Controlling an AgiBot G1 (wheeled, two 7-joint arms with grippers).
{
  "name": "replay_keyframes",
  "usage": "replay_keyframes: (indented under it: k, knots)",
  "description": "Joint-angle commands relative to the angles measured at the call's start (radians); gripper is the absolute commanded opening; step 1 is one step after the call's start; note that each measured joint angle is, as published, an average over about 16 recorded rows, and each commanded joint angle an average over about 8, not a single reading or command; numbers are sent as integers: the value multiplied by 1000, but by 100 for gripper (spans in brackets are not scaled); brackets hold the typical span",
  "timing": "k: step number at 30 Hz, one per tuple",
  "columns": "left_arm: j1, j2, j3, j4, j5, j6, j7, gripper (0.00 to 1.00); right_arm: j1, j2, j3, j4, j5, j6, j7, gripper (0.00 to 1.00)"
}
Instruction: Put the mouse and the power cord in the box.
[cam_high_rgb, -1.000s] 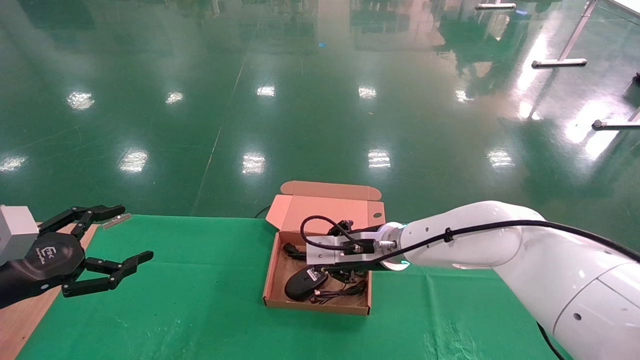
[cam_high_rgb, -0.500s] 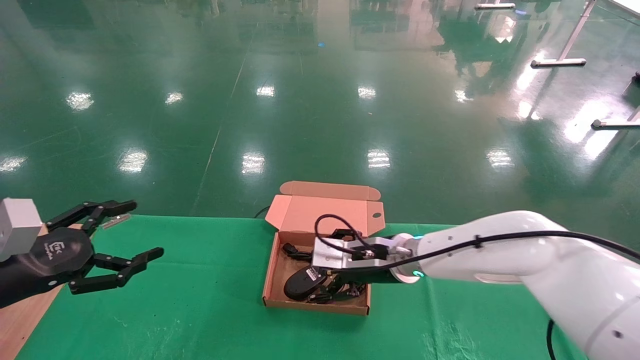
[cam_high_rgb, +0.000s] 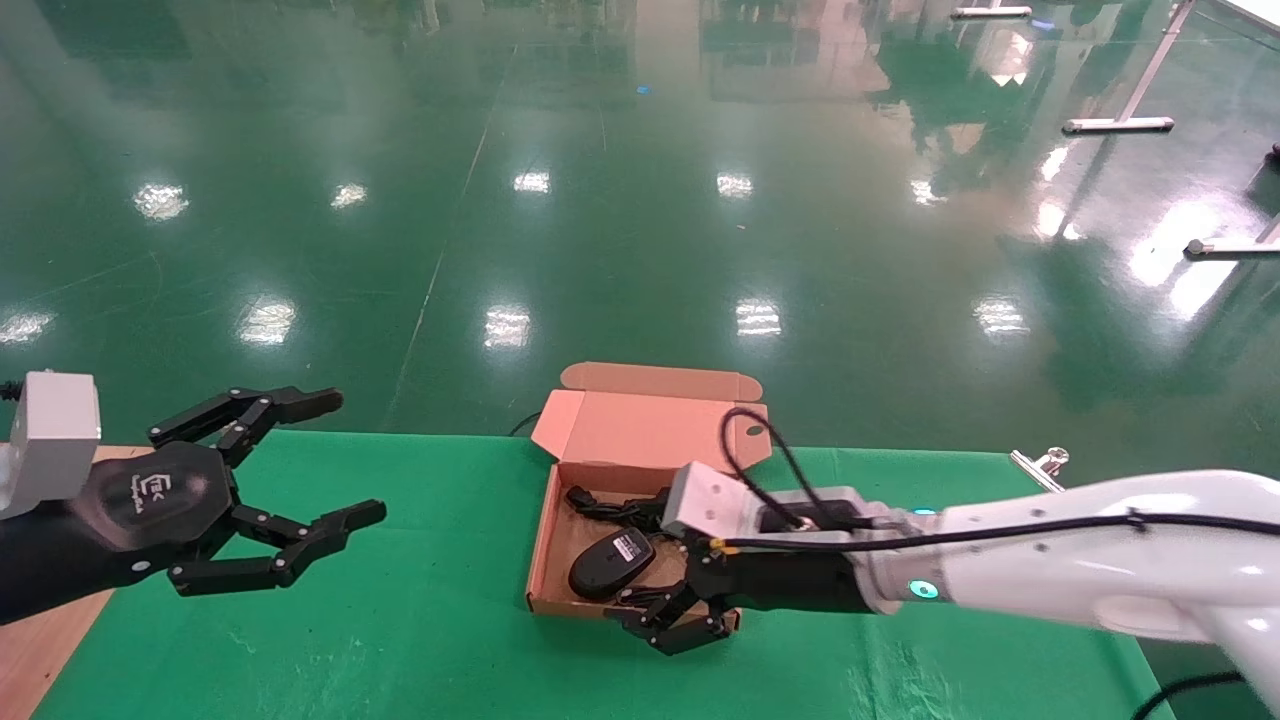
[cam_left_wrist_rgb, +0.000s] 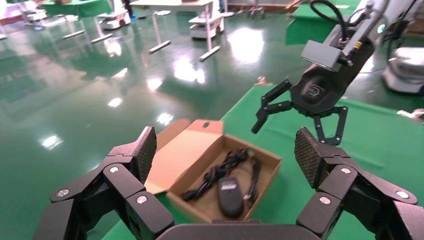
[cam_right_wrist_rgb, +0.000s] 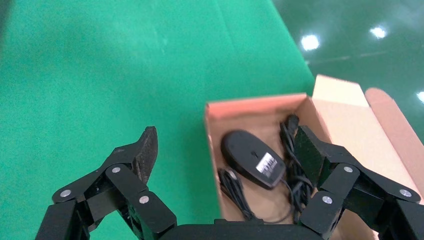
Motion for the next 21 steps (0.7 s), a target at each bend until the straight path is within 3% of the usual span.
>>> replay_keyframes:
  k: [1,21]
  knots:
    - [7,0,-11,-31,1,3,-24,100,-19,25,33,24,26,-26,9,100]
    - [76,-5,-117,-343,16,37,-264,100,-204,277,357,261,288,-283,101,100]
